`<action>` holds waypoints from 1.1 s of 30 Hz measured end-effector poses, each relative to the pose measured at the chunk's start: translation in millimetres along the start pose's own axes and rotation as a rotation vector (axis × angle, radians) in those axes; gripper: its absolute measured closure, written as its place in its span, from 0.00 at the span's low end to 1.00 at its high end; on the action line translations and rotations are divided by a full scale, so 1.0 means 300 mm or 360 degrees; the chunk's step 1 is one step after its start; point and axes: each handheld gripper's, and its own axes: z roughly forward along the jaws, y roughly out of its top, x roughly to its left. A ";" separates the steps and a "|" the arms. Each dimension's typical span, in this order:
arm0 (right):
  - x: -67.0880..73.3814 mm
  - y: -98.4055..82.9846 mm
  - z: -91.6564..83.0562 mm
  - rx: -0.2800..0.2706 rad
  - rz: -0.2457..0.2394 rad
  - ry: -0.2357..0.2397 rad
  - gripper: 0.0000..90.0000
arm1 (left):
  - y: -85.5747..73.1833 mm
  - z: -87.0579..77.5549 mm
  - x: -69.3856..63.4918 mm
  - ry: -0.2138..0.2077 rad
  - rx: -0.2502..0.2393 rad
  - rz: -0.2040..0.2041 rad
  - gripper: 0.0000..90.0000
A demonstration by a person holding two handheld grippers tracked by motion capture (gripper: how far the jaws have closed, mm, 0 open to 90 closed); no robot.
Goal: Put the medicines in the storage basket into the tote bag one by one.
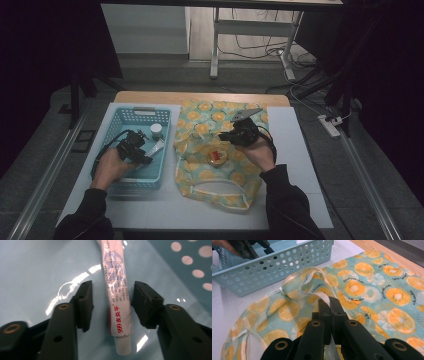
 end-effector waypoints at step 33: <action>0.003 0.002 0.000 -0.0008 0.0001 -0.0006 1.00 | -0.019 -0.053 0.007 0.0017 -0.0146 -0.0038 0.82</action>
